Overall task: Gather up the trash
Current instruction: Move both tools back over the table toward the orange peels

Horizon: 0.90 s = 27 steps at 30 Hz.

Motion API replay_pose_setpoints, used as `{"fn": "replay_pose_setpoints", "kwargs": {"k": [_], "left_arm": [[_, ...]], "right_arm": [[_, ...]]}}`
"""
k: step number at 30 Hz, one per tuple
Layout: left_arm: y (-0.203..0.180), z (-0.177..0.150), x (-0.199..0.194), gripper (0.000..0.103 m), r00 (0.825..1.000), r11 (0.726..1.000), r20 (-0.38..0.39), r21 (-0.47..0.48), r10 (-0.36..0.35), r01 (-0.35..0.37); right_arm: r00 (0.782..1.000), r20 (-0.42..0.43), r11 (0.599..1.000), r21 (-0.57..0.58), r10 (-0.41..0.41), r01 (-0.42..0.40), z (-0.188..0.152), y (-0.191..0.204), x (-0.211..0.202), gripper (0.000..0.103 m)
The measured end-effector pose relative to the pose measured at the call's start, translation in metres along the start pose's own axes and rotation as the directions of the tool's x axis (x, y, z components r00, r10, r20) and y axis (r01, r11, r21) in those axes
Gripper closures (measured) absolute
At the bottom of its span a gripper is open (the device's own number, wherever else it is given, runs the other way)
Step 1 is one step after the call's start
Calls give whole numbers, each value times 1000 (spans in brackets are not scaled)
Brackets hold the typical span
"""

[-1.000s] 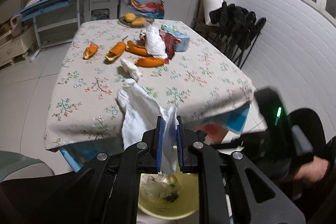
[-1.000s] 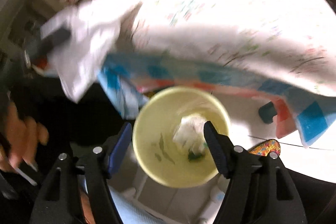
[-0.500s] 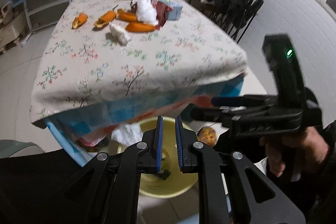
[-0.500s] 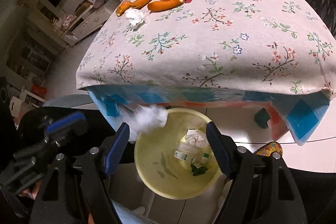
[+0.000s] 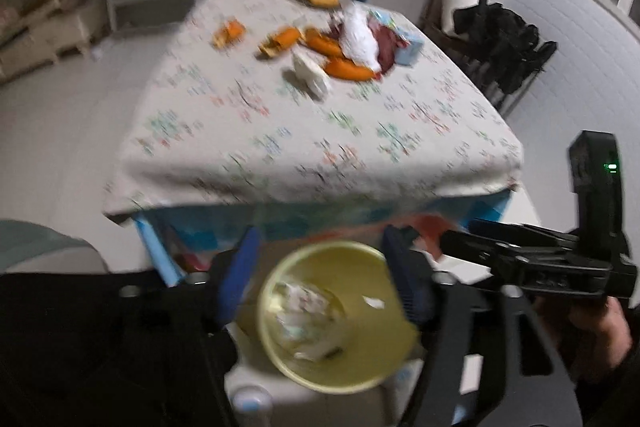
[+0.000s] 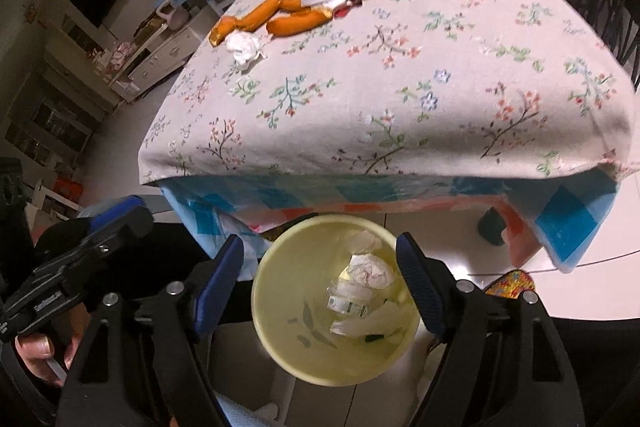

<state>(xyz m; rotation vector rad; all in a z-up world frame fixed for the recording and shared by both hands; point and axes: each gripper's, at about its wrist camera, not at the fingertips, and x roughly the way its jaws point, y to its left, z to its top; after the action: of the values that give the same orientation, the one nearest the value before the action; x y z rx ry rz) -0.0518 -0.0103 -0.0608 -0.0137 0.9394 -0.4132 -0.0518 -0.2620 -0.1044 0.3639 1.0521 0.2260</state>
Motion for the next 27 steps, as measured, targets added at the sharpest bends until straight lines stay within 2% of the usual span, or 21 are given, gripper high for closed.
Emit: {"fn": "replay_pose_setpoints", "kwargs": {"k": [2, 10, 15, 27], "left_arm": [[-2, 1, -2, 25, 999, 999, 25, 16, 40, -40], [-1, 7, -10, 16, 979, 985, 118, 20, 167, -171], [1, 9, -9, 15, 975, 982, 125, 5, 185, -187], [3, 9, -7, 14, 973, 981, 127, -10, 194, -194]], "right_arm": [[1000, 24, 1000, -13, -13, 13, -1, 2, -4, 26], [985, 152, 994, -62, -81, 91, -1, 14, -21, 20], [975, 194, 991, -64, -105, 119, 0, 13, -26, 18], [967, 221, 990, -35, -124, 135, 0, 9, -30, 16]]}}
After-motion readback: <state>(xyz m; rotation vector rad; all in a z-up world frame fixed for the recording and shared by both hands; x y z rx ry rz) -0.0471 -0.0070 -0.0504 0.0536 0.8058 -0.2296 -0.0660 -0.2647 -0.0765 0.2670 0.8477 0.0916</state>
